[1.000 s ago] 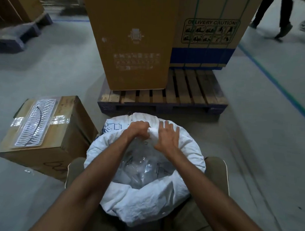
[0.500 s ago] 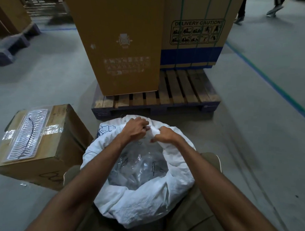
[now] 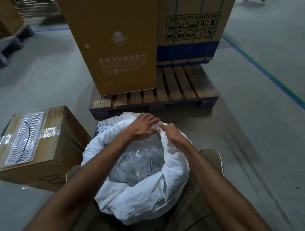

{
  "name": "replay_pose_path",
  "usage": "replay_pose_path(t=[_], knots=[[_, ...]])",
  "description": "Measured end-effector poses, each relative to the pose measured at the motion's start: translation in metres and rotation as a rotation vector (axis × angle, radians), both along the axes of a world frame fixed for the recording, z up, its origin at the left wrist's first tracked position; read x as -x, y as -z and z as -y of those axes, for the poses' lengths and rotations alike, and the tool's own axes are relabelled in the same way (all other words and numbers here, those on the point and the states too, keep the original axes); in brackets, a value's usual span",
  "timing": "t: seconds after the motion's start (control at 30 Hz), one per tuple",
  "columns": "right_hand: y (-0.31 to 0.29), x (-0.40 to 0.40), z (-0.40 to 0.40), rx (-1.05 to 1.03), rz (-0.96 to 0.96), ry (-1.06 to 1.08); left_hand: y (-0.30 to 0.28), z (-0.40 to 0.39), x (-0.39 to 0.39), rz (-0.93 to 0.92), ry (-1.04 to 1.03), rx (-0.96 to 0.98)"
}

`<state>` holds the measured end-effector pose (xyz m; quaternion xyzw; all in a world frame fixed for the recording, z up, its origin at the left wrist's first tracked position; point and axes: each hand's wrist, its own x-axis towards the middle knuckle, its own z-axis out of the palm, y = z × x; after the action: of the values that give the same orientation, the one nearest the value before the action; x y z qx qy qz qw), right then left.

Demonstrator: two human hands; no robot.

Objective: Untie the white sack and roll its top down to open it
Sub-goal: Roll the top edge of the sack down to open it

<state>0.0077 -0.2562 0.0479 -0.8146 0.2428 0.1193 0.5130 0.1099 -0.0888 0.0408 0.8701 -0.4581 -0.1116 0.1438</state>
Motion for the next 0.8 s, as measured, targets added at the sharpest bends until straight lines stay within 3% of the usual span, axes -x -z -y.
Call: replay_pose_path(t=[0.07,0.13,0.27,0.33,0.43,0.5,0.6,0.67,0.73,0.8], knots=[[0.000,-0.004,0.009,-0.156,-0.064,-0.021,0.001,0.009,0.005,-0.065,0.016,0.014],[0.001,0.000,0.013,-0.145,-0.065,-0.017,-0.002,0.016,0.005,-0.085,-0.031,0.036],[-0.006,0.025,-0.003,0.399,-0.023,-0.011,-0.004,0.030,0.001,-0.047,-0.224,-0.090],[-0.004,0.041,-0.012,0.493,-0.059,0.113,-0.002,0.037,-0.005,-0.135,-0.291,-0.099],[0.005,0.041,-0.009,0.310,-0.059,0.242,0.001,0.042,-0.018,-0.278,-0.231,-0.087],[0.009,0.034,-0.004,0.074,-0.005,0.305,-0.001,0.038,-0.019,-0.261,-0.164,-0.014],[0.000,0.025,0.006,-0.499,0.029,0.300,-0.005,0.037,-0.009,-0.193,-0.037,0.052],[-0.001,0.024,0.012,-0.741,0.057,0.323,-0.003,0.042,-0.003,-0.122,-0.028,-0.011],[0.001,0.027,0.010,-0.690,0.018,0.295,-0.001,0.049,-0.001,-0.089,-0.072,-0.050],[0.006,0.033,0.007,-0.412,-0.085,0.250,0.000,0.057,0.000,-0.035,-0.143,-0.073]])
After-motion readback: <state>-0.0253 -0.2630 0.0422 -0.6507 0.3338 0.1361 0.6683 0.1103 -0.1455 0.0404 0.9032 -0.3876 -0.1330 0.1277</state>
